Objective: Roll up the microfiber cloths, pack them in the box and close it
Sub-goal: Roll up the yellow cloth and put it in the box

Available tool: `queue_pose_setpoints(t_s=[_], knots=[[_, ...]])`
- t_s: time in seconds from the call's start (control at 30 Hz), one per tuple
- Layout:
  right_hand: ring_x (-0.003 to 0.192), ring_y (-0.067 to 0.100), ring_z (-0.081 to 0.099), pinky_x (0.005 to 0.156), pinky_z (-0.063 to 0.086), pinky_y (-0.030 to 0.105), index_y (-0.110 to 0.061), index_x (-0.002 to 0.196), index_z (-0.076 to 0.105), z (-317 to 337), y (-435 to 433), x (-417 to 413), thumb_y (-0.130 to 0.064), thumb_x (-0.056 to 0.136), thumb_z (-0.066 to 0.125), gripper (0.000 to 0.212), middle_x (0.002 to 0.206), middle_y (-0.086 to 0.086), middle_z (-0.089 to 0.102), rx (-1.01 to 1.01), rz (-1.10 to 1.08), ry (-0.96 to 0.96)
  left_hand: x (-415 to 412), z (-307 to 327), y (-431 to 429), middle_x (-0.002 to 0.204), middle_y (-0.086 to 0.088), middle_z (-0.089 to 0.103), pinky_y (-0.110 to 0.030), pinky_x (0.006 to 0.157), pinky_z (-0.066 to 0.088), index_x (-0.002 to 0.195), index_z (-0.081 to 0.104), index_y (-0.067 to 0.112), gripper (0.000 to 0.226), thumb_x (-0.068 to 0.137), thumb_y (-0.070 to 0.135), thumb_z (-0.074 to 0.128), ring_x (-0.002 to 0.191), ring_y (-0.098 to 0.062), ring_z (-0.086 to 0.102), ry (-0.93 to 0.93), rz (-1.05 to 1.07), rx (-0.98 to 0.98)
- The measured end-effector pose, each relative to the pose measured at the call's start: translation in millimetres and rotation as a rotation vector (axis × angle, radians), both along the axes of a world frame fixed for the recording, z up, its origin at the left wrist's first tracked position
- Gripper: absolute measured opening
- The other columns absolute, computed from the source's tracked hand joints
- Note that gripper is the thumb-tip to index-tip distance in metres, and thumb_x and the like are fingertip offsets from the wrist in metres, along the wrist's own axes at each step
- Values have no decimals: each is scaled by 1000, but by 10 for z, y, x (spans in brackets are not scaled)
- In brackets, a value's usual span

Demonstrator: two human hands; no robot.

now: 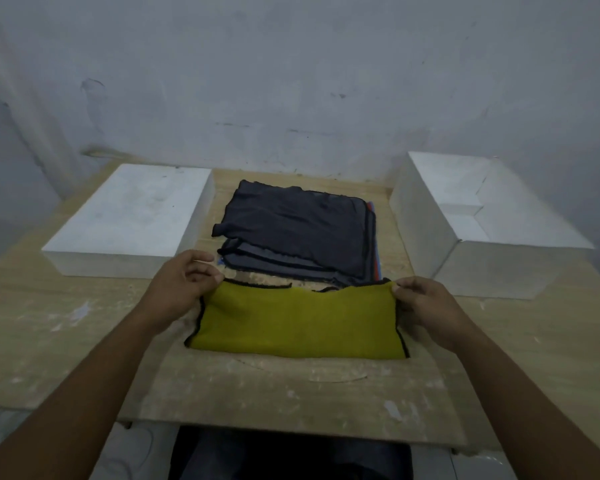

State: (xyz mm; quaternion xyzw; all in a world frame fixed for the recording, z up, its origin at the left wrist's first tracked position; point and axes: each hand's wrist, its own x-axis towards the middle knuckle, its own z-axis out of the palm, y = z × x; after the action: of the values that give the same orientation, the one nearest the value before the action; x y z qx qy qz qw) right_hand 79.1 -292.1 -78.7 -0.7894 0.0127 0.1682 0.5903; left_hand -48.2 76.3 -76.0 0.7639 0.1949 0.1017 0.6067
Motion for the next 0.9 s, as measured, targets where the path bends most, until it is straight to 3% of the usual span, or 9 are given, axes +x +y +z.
queue_pose_setpoints(t_s=[0.07, 0.2, 0.27, 0.37, 0.5, 0.63, 0.8, 0.9], knots=[[65, 24, 57, 41, 48, 26, -9, 90, 57, -21, -25, 12, -7, 94, 56, 5, 84, 13, 59, 13, -39, -11, 10, -18, 10, 91, -9, 68, -23, 79, 47, 103, 58, 16, 29, 82, 1, 70, 87, -18, 64, -60, 21, -12], [58, 23, 56, 43, 49, 29, -9, 93, 53, -90, -19, 22, -6, 92, 60, 7, 81, 15, 56, -16, -27, 5, 55, -158, -47, 90, -8, 66, -26, 79, 50, 103, 56, 12, 25, 84, 2, 68, 89, -24, 63, 1, 55, 81], [65, 24, 58, 51, 52, 32, -8, 98, 54, -112, 1, 37, -10, 89, 65, 14, 83, 15, 58, -134, -12, -55, 57, -247, -63, 93, -6, 65, -33, 84, 52, 103, 56, 11, 24, 83, 9, 70, 90, -24, 62, 53, 78, 190], [76, 23, 64, 69, 51, 36, -15, 97, 54, -72, 16, 39, -25, 84, 71, 23, 84, 6, 67, -360, 12, -153, 31, -275, -122, 98, -3, 62, -25, 77, 46, 106, 56, 13, 30, 82, 23, 73, 91, -19, 59, 40, 113, 362], [71, 15, 64, 56, 46, 29, -19, 100, 49, 5, -13, -36, -53, 79, 68, 44, 87, 2, 68, -636, 141, -157, -50, -244, -184, 95, -6, 56, -26, 63, 38, 110, 48, 10, 50, 81, 46, 68, 88, -21, 56, 213, 104, 592], [74, 20, 61, 59, 49, 32, -19, 102, 48, 117, 6, -161, -69, 72, 64, 61, 92, 4, 61, -887, 260, -124, -159, -225, -186, 80, -6, 50, -31, 53, 34, 87, 41, 13, 54, 77, 60, 64, 72, -21, 53, 419, 11, 730], [84, 20, 56, 69, 51, 35, -11, 107, 51, 186, 72, -316, -51, 71, 77, 60, 106, 9, 58, -880, 264, -77, -201, -122, -298, 76, -2, 48, -26, 49, 30, 92, 39, 9, 51, 77, 42, 75, 75, -21, 51, 423, -55, 680], [76, 20, 58, 48, 47, 26, -11, 116, 50, 193, 86, -339, -36, 69, 84, 64, 110, 10, 56, -703, 189, -3, -216, -52, -354, 88, -2, 50, -20, 52, 34, 104, 38, 10, 54, 74, 25, 81, 82, -18, 51, 365, -47, 459]])
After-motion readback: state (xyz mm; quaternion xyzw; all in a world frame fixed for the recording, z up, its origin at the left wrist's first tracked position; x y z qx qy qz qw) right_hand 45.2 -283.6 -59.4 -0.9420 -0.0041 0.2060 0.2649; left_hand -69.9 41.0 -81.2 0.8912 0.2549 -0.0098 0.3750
